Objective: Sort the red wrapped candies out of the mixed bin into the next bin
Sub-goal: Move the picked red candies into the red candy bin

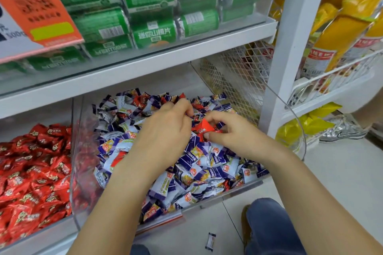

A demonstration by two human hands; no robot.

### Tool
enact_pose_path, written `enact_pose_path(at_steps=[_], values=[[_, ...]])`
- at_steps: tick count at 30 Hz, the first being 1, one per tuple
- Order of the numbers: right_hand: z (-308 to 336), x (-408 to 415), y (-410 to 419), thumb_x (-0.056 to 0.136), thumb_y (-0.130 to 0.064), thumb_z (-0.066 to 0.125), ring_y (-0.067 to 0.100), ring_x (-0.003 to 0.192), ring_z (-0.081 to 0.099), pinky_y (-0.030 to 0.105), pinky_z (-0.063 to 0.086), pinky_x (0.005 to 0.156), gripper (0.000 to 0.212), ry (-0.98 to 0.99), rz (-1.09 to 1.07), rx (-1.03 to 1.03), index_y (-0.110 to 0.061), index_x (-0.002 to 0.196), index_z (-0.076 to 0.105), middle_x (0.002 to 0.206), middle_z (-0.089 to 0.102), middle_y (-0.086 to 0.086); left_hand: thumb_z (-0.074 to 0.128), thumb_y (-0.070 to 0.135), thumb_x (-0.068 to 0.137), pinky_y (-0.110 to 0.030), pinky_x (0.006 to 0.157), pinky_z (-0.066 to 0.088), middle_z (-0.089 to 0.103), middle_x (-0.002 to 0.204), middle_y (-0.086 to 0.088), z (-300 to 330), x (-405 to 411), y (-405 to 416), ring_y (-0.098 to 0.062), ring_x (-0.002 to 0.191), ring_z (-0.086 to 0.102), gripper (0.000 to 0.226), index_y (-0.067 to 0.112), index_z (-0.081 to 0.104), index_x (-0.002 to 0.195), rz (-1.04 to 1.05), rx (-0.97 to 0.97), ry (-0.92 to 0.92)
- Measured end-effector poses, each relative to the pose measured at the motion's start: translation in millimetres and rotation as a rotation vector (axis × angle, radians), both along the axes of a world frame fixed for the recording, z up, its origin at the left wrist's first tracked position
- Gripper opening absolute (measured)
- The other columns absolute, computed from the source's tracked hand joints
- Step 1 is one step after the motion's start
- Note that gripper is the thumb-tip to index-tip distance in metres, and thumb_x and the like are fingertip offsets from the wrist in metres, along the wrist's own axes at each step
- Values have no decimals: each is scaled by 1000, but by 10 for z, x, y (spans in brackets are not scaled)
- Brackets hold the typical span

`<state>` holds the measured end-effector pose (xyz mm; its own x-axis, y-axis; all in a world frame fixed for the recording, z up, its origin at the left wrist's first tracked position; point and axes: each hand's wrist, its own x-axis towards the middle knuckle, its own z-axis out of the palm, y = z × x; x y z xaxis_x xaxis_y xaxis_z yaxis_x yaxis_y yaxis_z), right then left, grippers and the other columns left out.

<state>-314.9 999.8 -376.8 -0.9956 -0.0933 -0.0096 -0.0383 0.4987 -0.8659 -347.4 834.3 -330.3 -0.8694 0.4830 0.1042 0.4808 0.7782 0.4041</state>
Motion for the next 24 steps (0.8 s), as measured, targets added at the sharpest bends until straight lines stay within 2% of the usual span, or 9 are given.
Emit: enact_pose_path(at_steps=[4,6,9,12,16,18,20,22,24], values=[[54,24,6,88,-9,60,-6,63,55,10,38,61,24,39,-12,-53,-33,85,62,75,62,-17,40,39,94,-30,70,31,43,100,2,-25,30,43,-21,96,50,28,26,52,116,-38,-74,-53],[66,28,65,88,-9,57,6,73,62,27,50,71,22,52,-91,-68,-29,84,65,80,66,-9,43,57,89,-29,74,36,43,99,3,-52,30,44,-18,96,49,45,28,52,122,-55,-156,-43],[83,46,179,91,-16,49,26,74,60,48,52,78,19,21,-243,-26,-21,78,62,75,62,7,50,57,88,-29,82,41,38,96,4,-87,24,41,-18,103,47,45,29,57,123,-93,-252,-8],[75,75,213,96,-21,40,23,69,52,41,46,72,28,-28,-307,135,-11,74,53,68,53,4,54,44,91,-27,78,40,42,98,4,-99,24,44,-17,103,47,24,29,64,107,-96,-218,-1],[91,120,191,97,-24,35,24,82,57,31,42,71,35,-83,-288,321,-6,82,61,83,64,8,52,32,93,-24,71,35,47,99,3,-109,24,30,-17,98,49,12,26,62,96,-89,-165,39],[78,132,176,98,-38,39,22,72,57,32,40,63,43,-131,-245,379,-4,83,61,74,63,7,53,29,91,-26,74,39,49,104,4,-105,27,20,-17,103,49,11,27,59,100,-92,-148,29],[40,134,150,92,-53,46,15,61,51,29,35,54,48,-169,-213,423,-8,82,60,64,57,1,53,29,90,-29,82,43,49,116,6,-106,25,34,-18,112,46,26,31,55,116,-118,-176,21],[5,139,108,91,-56,46,12,63,52,28,34,54,44,-178,-194,472,-15,87,60,65,56,-2,51,28,91,-30,88,44,47,126,8,-115,20,57,-17,119,42,37,37,52,127,-146,-216,7],[-12,156,84,94,-53,41,18,75,56,30,40,61,41,-164,-169,525,-17,99,61,76,59,2,52,31,92,-28,87,41,48,124,9,-116,9,71,-16,118,42,27,39,60,116,-163,-223,1]])
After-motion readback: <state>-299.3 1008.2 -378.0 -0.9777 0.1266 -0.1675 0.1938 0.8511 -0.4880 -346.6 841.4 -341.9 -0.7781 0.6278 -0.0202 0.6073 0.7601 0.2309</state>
